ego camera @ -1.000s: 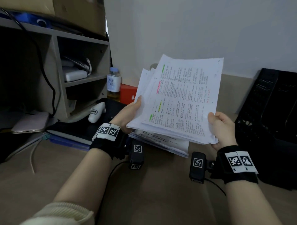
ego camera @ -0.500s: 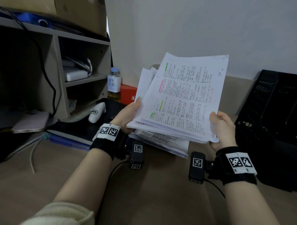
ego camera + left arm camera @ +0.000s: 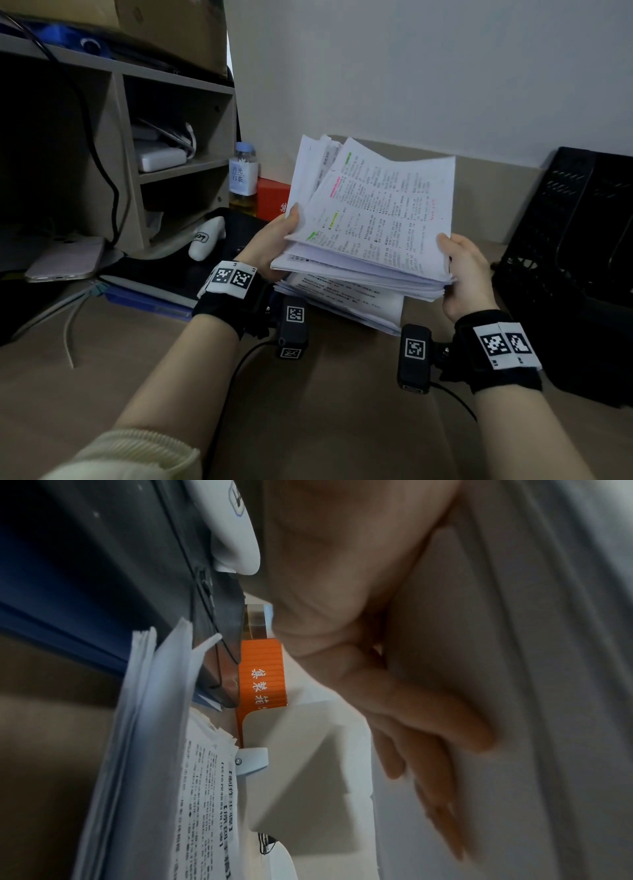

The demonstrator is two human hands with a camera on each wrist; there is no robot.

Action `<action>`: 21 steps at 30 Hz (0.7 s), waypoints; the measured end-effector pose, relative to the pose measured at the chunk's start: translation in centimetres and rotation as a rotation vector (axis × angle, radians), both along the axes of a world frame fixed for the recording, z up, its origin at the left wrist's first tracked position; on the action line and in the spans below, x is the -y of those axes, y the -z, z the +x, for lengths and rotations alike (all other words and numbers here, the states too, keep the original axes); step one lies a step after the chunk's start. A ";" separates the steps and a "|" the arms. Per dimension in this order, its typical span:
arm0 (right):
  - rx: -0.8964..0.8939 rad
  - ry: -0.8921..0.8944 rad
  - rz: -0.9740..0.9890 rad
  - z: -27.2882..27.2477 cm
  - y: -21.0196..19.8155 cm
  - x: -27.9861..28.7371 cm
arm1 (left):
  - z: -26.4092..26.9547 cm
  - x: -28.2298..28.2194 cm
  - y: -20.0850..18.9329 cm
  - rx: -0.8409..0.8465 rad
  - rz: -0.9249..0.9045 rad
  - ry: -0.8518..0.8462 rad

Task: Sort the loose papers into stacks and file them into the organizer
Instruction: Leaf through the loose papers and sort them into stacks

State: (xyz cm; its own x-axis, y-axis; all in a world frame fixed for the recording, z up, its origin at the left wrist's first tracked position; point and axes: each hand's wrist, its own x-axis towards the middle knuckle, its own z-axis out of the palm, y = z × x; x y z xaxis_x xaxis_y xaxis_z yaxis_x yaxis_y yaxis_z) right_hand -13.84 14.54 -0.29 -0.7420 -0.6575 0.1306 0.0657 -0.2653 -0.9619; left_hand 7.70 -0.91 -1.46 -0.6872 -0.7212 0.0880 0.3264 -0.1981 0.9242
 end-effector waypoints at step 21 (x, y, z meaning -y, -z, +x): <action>0.028 0.076 -0.101 -1.3 -0.4 -1.2 | -0.3 1.8 0.6 0.105 -0.067 -0.139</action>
